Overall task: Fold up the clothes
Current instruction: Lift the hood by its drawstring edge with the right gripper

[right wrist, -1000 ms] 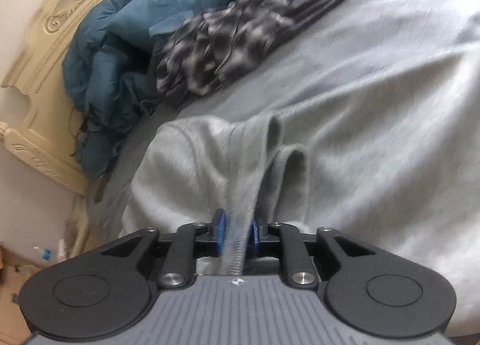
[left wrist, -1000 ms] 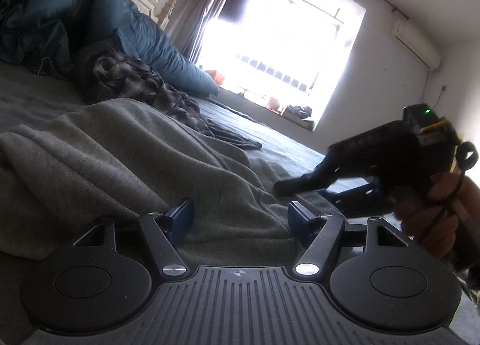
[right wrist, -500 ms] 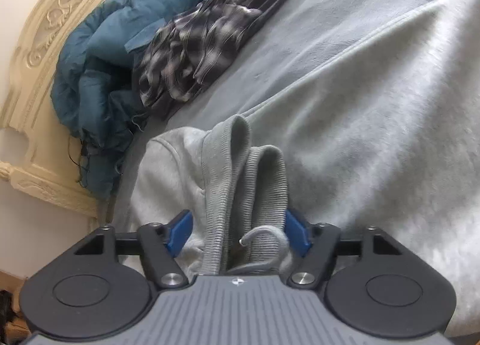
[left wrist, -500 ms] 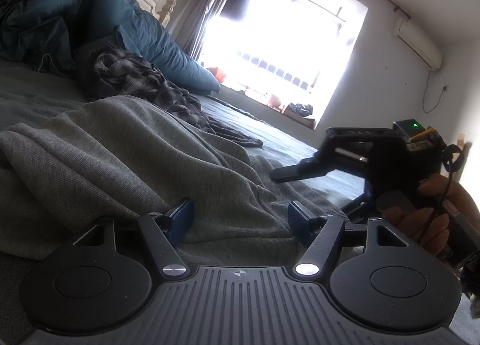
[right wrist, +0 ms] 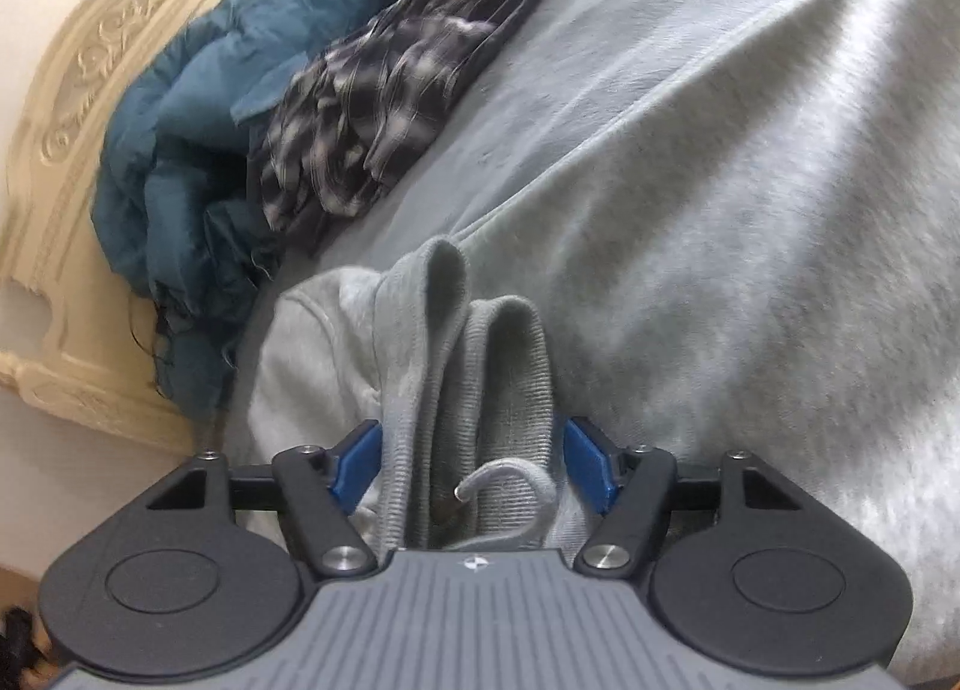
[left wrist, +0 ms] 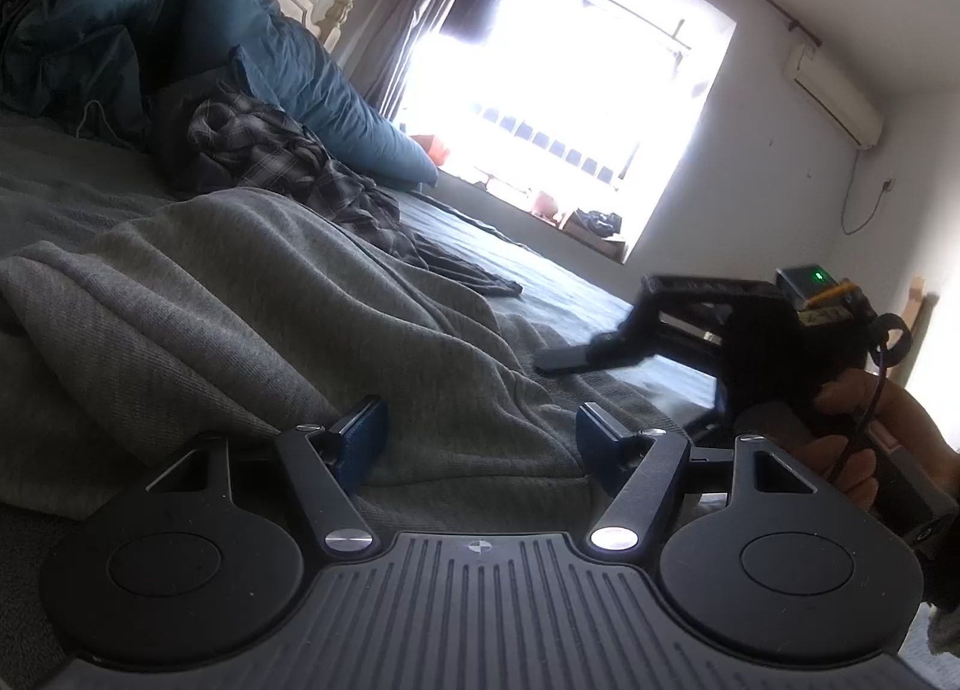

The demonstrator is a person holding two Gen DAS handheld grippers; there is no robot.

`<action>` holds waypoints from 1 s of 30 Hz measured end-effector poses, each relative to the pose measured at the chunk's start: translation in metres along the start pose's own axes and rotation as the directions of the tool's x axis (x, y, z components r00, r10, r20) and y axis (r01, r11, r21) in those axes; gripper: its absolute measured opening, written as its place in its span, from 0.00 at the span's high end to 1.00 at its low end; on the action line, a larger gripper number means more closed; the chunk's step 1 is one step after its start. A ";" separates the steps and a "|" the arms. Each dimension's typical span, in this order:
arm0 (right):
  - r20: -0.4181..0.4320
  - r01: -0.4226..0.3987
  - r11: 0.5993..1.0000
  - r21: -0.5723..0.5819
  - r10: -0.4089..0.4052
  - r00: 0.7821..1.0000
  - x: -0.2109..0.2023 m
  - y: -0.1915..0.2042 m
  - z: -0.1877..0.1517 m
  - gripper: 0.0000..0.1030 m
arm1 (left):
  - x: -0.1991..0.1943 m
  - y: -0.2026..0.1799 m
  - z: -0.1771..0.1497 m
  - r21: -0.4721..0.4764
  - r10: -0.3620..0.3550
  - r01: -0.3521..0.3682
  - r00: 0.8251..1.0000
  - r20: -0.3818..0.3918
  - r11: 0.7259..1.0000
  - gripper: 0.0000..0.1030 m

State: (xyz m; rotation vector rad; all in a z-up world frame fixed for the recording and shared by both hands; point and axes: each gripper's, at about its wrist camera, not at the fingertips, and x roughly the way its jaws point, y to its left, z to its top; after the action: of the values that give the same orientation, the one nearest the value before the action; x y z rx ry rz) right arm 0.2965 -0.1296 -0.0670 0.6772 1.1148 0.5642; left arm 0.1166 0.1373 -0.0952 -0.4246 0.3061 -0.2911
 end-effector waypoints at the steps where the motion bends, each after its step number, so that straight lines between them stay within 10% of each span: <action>1: -0.011 0.004 1.000 -0.023 -0.004 1.000 0.003 0.005 0.001 0.15 | 0.000 0.000 0.000 -0.001 -0.001 0.001 1.000 0.000 1.000 0.32; 3: -0.028 -0.002 0.999 -0.051 0.001 1.000 0.010 0.014 0.003 0.00 | -0.001 0.001 0.000 -0.004 -0.003 0.003 1.000 0.001 1.000 0.32; 9: 0.009 0.029 0.994 -0.105 -0.028 1.000 0.023 0.030 0.000 0.00 | -0.003 0.004 0.000 -0.018 -0.011 0.011 1.000 0.006 1.000 0.32; 19: 0.001 0.056 0.975 -0.215 -0.057 0.998 -0.003 0.037 -0.032 0.67 | -0.007 0.002 0.002 -0.029 -0.026 0.027 0.999 0.025 0.999 0.32; 30: 0.181 0.211 0.902 -0.377 -0.152 0.972 -0.038 0.089 -0.032 0.76 | -0.045 -0.029 0.006 0.064 -0.270 0.264 0.956 0.114 0.962 0.25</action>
State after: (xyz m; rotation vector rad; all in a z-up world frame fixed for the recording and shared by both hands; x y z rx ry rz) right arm 0.2469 -0.0904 0.0127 0.2548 0.8786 0.5475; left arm 0.0718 0.1294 -0.0667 -0.4349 0.1209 -0.5342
